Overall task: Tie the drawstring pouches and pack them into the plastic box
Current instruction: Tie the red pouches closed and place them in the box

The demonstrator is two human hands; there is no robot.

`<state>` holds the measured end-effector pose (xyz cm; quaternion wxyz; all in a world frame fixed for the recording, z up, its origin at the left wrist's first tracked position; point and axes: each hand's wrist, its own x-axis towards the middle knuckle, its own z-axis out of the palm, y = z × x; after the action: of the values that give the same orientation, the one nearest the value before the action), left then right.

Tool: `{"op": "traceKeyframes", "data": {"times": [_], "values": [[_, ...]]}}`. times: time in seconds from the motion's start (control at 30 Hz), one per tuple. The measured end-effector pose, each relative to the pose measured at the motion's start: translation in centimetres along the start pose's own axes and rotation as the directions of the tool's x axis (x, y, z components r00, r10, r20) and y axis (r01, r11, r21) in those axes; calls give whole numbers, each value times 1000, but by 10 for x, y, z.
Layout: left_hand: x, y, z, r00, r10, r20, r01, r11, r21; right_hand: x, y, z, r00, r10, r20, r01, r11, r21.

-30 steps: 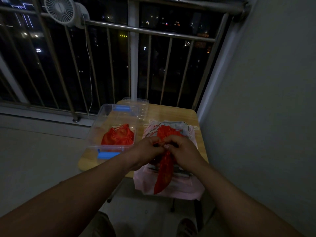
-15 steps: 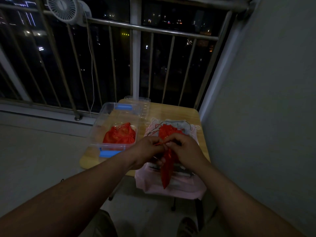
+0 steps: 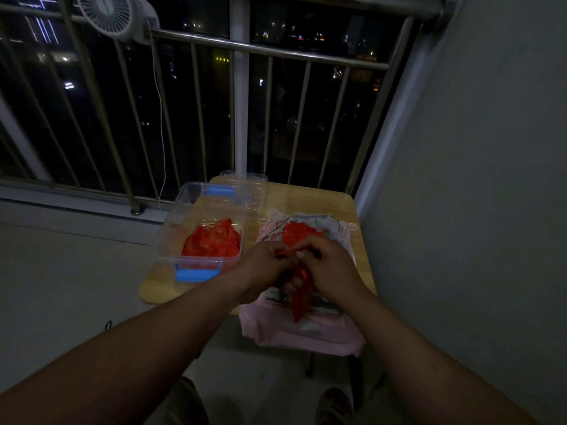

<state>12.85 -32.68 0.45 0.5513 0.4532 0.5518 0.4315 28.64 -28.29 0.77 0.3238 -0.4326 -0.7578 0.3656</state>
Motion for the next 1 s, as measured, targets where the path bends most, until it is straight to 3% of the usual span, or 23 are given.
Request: {"op": "traceKeyframes", "data": {"times": [0.27,0.57,0.83,1.0], "values": [[-7,3,-11,983,-81,162,106,983,-149,0,-4,-10,977,139,160,-184,930,317],[-4,2,7,996,-28,-83,17,991,-132,1,-7,3,992,112,56,-121,974,193],[-6,8,4,997,-64,41,71,979,-194,1,-4,-8,990,131,46,-139,947,290],[-7,6,4,995,-70,69,79,986,-147,1,-1,-6,989,145,20,-144,938,316]]}}
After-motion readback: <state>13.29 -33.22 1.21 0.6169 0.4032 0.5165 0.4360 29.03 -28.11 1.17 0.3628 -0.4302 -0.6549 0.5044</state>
